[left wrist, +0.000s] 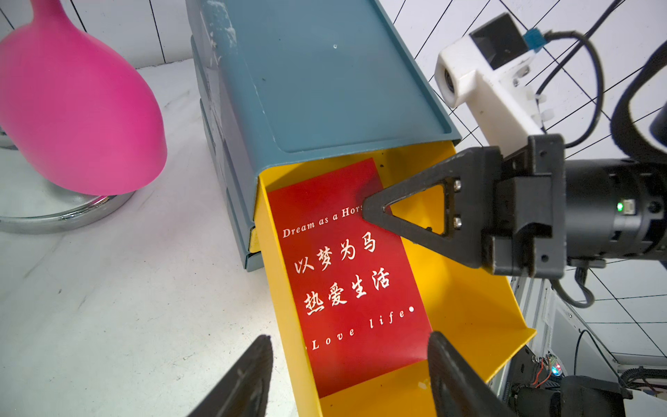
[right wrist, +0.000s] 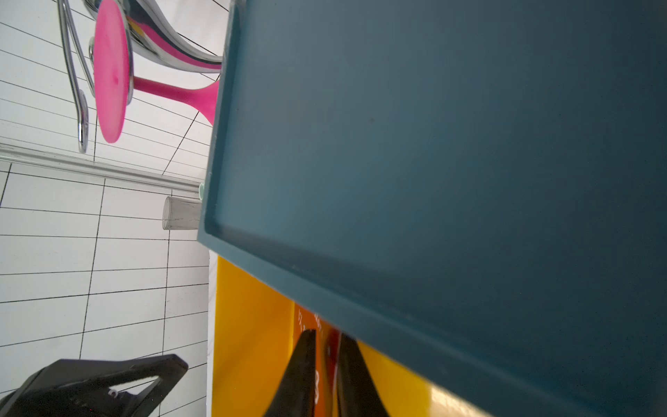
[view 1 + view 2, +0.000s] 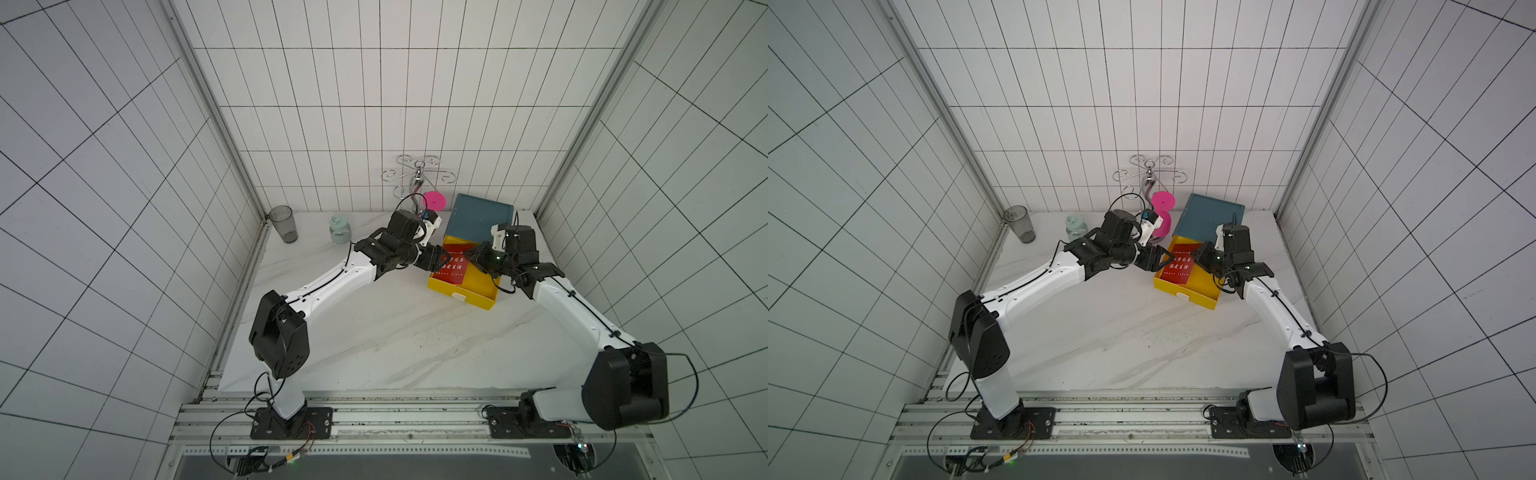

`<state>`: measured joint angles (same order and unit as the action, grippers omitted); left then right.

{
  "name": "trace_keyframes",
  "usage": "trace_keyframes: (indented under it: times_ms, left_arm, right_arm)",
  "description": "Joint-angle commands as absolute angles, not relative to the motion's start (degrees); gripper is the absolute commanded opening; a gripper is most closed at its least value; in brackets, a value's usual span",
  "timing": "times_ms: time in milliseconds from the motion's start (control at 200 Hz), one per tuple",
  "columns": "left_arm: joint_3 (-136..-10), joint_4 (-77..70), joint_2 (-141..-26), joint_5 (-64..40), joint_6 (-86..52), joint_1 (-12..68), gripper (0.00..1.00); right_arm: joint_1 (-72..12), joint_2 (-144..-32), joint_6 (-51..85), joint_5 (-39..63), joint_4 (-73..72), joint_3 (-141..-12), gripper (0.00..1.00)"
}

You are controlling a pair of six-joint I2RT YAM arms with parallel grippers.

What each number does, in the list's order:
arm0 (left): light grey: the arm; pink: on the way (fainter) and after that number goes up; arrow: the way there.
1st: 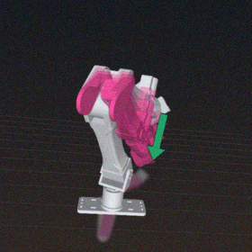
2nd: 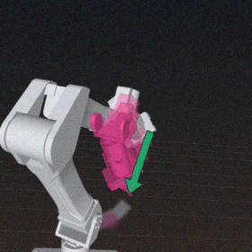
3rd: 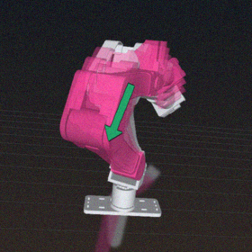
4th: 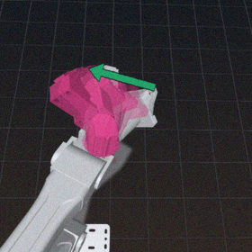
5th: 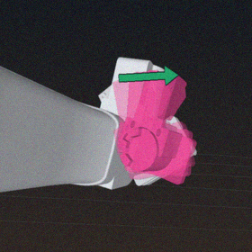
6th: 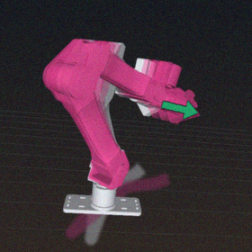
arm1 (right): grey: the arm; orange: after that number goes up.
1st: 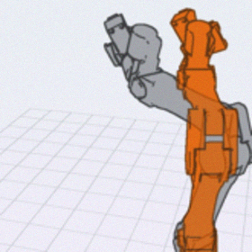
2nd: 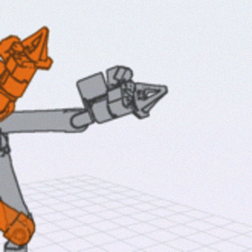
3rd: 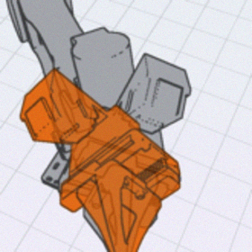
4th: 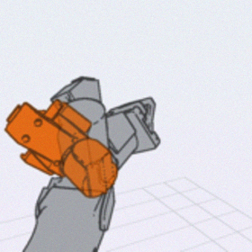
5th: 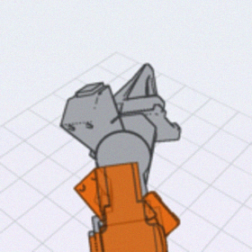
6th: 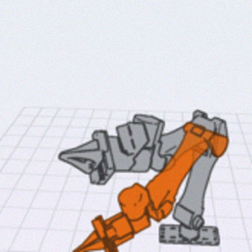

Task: Take the postcards out of the drawer
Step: Pick up the postcard from the drawer.

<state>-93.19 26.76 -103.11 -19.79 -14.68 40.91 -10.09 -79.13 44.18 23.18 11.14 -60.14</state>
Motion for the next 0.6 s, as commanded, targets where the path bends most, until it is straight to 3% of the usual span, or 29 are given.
trace_keyframes:
  times_ms: [0,105,595]
  left_arm:
    - [-92.1,25.5,-100.5,-19.4,-15.1,40.2,0.67]
    - [-91.4,25.5,-99.6,-19.2,-15.3,39.5,0.67]
    - [-89.6,25.8,-96.1,-18.9,-15.3,35.7,0.67]
  right_arm:
    - [-9.7,-79.5,44.7,23.2,10.4,-58.8,0.06]
    - [-9.3,-78.9,45.3,23.9,10.7,-59.5,0.00]
    - [-6.3,-74.8,46.2,31.6,15.6,-65.2,0.00]
